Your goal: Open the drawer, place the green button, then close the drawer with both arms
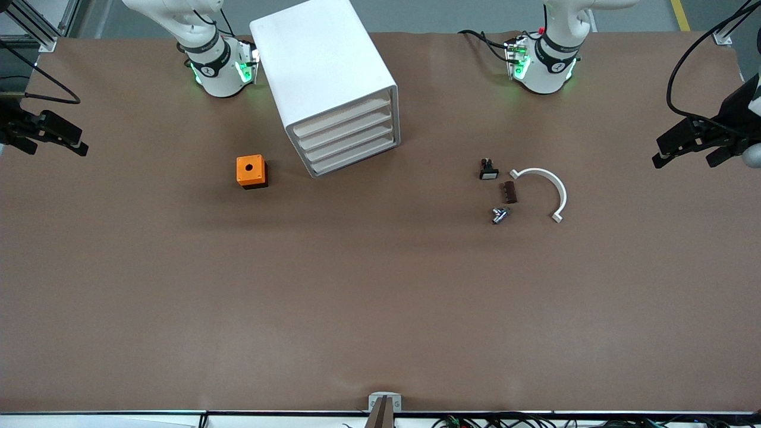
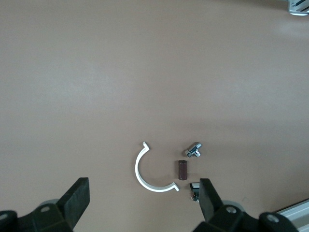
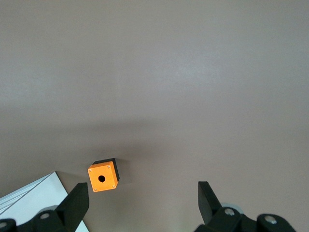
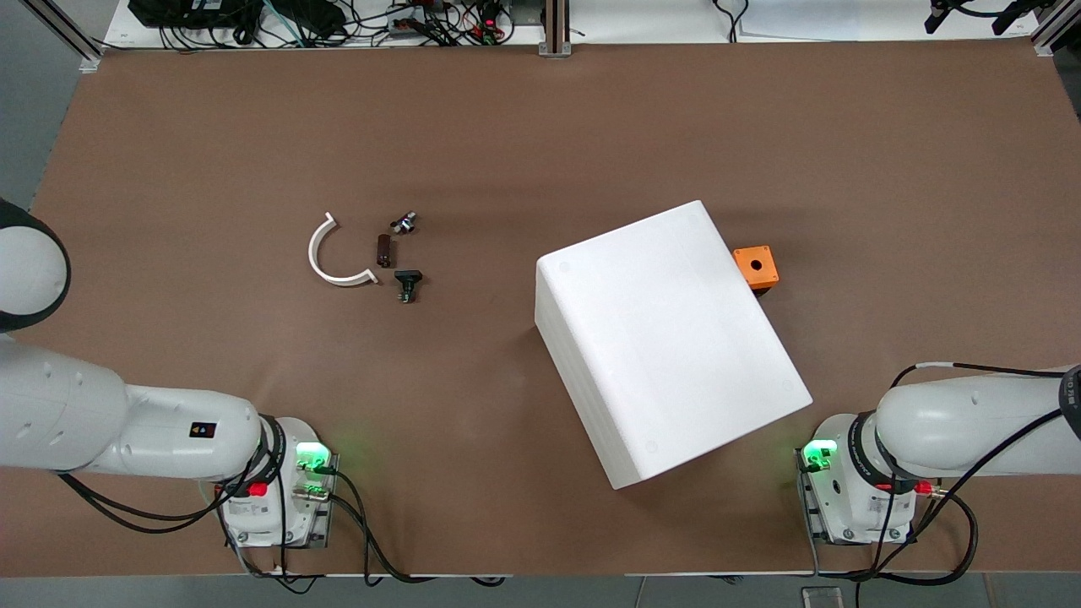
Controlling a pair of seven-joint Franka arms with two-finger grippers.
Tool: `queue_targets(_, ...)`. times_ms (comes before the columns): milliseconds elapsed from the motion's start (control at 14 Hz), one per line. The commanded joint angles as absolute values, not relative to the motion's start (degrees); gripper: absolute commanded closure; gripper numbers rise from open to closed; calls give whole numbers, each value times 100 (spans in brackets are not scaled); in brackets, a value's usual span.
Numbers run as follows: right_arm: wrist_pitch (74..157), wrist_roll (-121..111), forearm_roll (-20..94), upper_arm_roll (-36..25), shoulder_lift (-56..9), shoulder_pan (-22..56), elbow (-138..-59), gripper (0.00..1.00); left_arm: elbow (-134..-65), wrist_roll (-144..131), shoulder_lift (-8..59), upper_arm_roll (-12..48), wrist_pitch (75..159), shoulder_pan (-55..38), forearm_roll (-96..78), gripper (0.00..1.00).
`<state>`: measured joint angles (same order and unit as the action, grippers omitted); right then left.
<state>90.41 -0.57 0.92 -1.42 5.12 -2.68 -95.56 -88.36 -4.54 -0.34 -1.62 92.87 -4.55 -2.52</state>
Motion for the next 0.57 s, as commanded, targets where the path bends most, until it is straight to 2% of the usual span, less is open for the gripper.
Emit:
queue_targets(0,9044,44,184,-141,650,-299,-9650,0,-8648,-483,35,-123,9141,-483,-26,0)
queue_targets(500,9097,44,193,-141,694,-308,-9721,0,-8648,-483,35,-114,9141,-466,-79,0)
